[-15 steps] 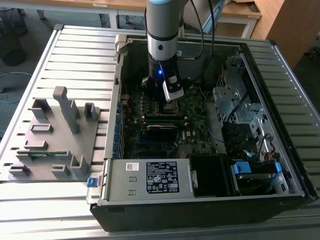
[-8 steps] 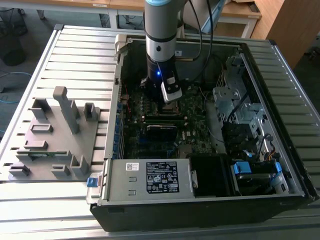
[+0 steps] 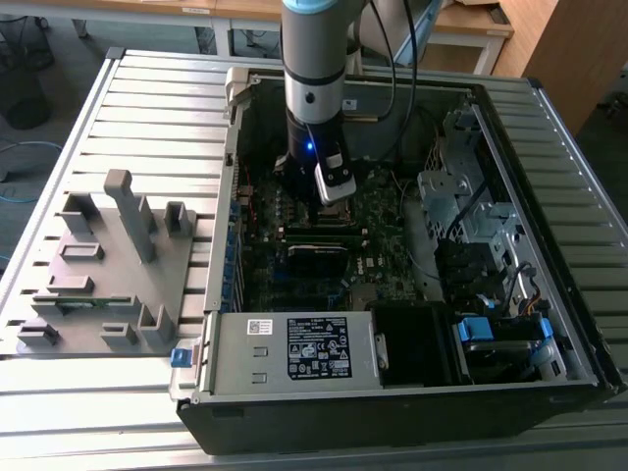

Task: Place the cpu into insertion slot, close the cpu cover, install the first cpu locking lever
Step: 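Install the first cpu locking lever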

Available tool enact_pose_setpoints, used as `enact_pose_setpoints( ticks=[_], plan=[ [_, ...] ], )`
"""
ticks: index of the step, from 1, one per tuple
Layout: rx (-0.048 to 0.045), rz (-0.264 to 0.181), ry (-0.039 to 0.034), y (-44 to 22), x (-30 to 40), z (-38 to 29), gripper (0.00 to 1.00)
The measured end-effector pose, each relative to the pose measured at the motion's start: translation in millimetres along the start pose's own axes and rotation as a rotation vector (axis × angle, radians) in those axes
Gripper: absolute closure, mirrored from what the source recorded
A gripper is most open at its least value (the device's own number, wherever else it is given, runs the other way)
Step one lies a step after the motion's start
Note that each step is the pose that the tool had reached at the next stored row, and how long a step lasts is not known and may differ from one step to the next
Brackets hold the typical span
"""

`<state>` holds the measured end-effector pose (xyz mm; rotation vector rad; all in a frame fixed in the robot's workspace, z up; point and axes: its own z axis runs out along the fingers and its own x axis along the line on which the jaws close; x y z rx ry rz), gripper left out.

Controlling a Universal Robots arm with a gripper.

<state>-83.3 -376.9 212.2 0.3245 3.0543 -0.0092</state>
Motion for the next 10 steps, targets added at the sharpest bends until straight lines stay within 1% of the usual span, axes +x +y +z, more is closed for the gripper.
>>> enact_pose_setpoints(
  ticks=[2,7,10],
  plan=[
    [0.0001,0.000,0.0000,-1.2,-0.2,0.0,0.90],
    [0.0001,0.000,0.0000,-1.4,-0.3,0.0,0.90],
    [-0.0009,-0.015,0.0000,-1.4,-0.2,0.0,0.90]
  ],
)
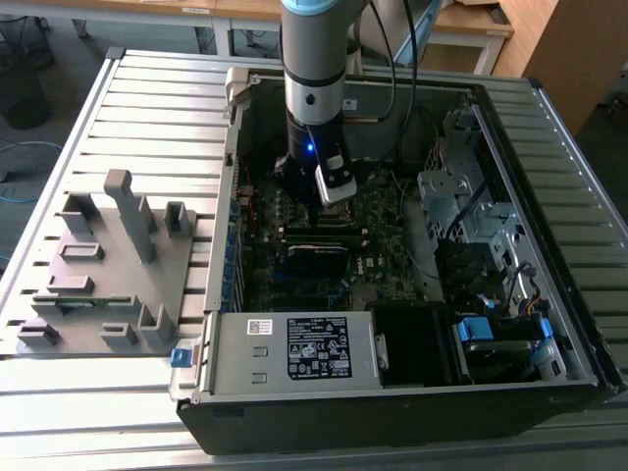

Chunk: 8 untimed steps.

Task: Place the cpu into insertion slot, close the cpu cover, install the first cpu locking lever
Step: 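Install the first cpu locking lever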

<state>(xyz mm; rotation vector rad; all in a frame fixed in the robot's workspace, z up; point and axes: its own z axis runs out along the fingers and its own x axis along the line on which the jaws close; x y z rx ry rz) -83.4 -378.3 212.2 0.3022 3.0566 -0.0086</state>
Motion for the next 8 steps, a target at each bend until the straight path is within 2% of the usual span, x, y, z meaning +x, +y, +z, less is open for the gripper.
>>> enact_pose_setpoints(
  ticks=[8],
  plan=[
    [-0.0062,-0.087,0.0001,0.0,0.1,0.3,0.90]
  ],
)
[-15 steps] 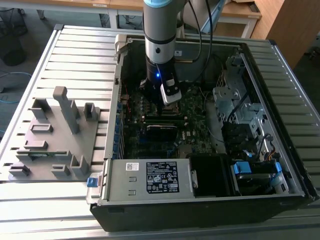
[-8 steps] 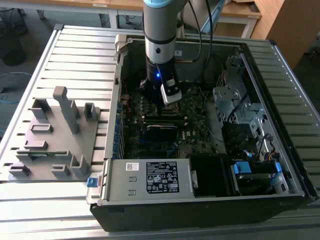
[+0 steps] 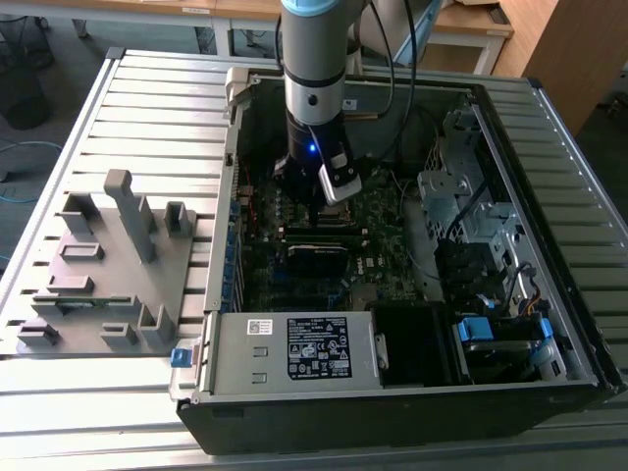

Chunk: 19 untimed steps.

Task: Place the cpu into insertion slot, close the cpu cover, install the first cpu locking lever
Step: 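Install the first cpu locking lever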

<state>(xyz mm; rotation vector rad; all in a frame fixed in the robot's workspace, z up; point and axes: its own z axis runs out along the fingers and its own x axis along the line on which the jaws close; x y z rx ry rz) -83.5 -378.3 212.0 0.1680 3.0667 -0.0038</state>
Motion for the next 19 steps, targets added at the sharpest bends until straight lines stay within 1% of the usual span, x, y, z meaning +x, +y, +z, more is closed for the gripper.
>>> enact_pose_setpoints(
  ticks=[2,10,14,19],
  plan=[
    [-0.0008,-0.012,0.0000,0.0,0.0,0.0,0.90],
    [-0.0024,-0.012,-0.0002,-0.2,0.6,0.0,0.90],
    [-0.0048,-0.012,-0.0008,-0.6,2.8,0.0,0.90],
    [-0.0051,-0.012,-0.0008,-1.0,6.4,-0.1,0.90]
  ],
)
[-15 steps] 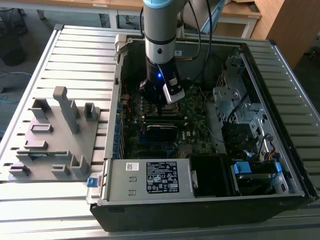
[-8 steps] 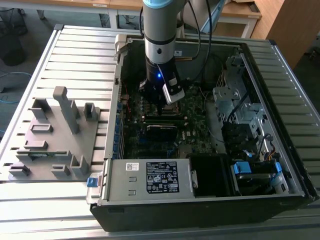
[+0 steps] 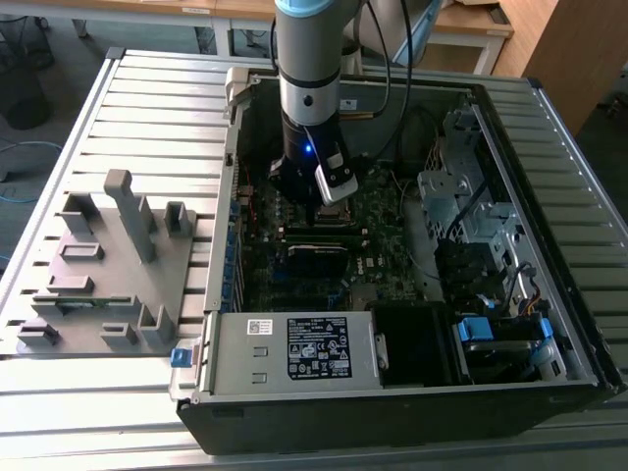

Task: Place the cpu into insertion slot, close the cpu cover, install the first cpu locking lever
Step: 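Install the first cpu locking lever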

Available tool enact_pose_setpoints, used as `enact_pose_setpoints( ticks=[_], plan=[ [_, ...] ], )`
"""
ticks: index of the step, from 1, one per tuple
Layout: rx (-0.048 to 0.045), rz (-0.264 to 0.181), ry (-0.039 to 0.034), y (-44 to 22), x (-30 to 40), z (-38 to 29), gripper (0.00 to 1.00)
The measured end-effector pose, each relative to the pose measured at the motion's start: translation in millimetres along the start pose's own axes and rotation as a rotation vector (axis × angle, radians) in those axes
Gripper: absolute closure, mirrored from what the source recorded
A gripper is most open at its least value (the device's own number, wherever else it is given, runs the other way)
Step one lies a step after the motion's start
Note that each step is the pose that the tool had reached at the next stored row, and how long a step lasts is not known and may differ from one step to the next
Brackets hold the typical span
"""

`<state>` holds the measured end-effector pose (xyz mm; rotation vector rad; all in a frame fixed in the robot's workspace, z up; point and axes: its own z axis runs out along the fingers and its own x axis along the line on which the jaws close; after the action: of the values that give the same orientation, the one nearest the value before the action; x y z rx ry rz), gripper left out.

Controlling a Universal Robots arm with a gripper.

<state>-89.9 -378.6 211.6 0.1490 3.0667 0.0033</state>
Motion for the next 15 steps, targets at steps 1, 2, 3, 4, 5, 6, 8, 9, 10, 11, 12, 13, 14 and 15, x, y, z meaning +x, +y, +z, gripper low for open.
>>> enact_pose_setpoints(
  ticks=[1,2,3,4,5,6,8,9,10,11,12,13,14,15],
  plan=[
    [0.0000,0.000,0.0001,0.0,0.3,0.0,0.90],
    [0.0000,0.000,0.0000,-0.1,0.7,0.1,0.90],
    [-0.0001,0.000,0.0000,-0.2,1.1,0.2,0.90],
    [0.0000,0.000,0.0000,-0.2,1.3,0.3,0.90],
    [0.0001,-0.001,0.0001,-0.2,1.5,0.3,0.90],
    [0.0000,-0.003,0.0001,-0.3,1.5,0.3,0.90],
    [-0.0005,-0.006,0.0002,-0.6,1.6,0.3,0.90],
    [-0.0029,-0.008,0.0004,-0.9,1.6,0.4,0.90],
    [-0.0086,-0.009,0.0010,-1.0,1.6,0.3,0.90],
    [-0.0146,-0.010,0.0014,-1.2,1.5,0.4,0.90],
    [-0.0211,-0.011,0.0020,-1.3,1.5,0.4,0.90],
    [-0.0277,-0.012,0.0026,-1.5,1.5,0.4,0.90],
    [-0.0319,-0.012,0.0030,-1.7,1.5,0.4,0.90],
    [-0.0322,-0.012,0.0030,-1.7,1.5,0.5,0.90]
  ],
)
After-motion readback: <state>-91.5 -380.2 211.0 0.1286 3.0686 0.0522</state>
